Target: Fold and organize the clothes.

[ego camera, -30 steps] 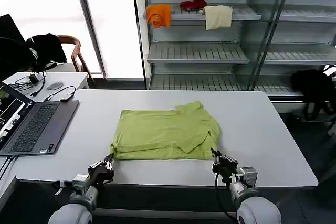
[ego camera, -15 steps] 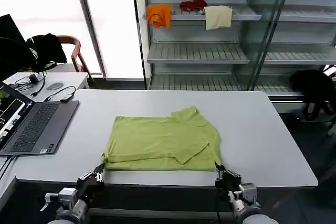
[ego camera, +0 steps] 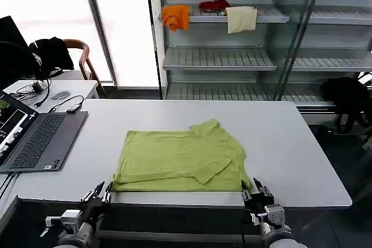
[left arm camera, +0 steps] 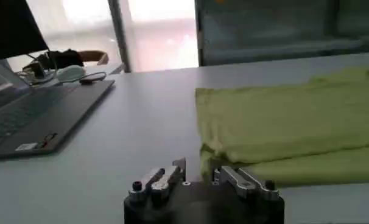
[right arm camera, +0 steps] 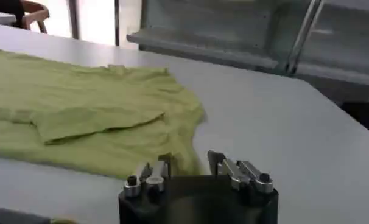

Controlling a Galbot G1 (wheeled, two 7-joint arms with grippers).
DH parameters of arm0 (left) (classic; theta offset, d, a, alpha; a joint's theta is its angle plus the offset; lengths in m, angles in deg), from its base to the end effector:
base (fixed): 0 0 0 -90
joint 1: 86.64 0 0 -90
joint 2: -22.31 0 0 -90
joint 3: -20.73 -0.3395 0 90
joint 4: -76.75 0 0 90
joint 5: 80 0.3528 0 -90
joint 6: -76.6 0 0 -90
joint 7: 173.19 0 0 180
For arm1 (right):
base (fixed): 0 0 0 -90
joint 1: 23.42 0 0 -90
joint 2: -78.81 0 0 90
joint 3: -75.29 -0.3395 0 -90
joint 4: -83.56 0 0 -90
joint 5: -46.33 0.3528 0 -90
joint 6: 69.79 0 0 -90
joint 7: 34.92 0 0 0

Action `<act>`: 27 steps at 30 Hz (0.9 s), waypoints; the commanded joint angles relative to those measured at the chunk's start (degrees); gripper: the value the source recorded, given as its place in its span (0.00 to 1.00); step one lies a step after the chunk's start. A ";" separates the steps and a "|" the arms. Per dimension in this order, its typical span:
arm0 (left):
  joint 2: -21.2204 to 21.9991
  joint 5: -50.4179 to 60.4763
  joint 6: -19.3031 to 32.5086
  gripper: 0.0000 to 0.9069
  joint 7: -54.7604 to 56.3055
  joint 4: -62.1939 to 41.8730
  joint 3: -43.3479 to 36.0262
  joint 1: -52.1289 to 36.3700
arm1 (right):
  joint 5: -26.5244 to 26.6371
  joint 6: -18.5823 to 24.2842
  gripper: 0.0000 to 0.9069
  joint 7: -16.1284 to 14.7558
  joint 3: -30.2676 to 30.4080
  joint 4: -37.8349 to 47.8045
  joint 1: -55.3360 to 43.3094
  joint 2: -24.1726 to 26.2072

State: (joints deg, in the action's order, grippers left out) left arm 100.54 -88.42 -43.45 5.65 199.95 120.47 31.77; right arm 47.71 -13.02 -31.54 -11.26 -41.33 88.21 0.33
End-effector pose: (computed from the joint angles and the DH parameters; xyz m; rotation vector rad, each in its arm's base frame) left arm 0.1926 0.0787 -0.2555 0.0586 -2.7159 -0.1380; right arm 0.2175 -0.0104 -0.2351 0.0719 -2.7801 0.2448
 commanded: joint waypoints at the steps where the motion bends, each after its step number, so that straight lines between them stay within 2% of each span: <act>1: -0.55 -2.53 -0.13 1.00 0.51 -0.75 3.49 -7.02 | 1.77 -0.06 1.00 -0.21 -0.66 0.62 -7.40 -0.42; 3: -1.37 -4.86 0.29 1.00 0.51 -1.29 3.49 -9.24 | 5.89 -0.27 1.00 -0.65 -0.47 1.88 -11.54 -0.26; 7: -2.14 -8.04 -2.87 1.00 0.60 -5.08 1.58 -17.07 | 7.95 -0.52 1.00 -0.99 1.73 7.90 -18.45 -0.56; 14: -3.76 -8.61 -3.12 1.00 -0.34 -17.24 -4.19 -29.05 | 9.09 -0.65 1.00 -2.38 5.97 25.50 -34.31 -3.02; 20: -5.70 -8.17 -3.17 1.00 -1.17 -26.90 -7.89 -37.82 | 11.17 -0.59 1.00 -3.02 7.86 36.03 -42.09 -3.91; 27: -6.89 -5.20 -3.12 1.00 -3.86 -36.41 -12.15 -44.11 | 11.42 -0.39 1.00 -3.19 7.93 47.16 -49.00 -6.44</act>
State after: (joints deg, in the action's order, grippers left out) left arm 95.18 -94.92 -46.08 4.31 179.93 114.46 1.96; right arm 57.46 -13.40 -34.39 -4.82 -8.69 50.68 -4.50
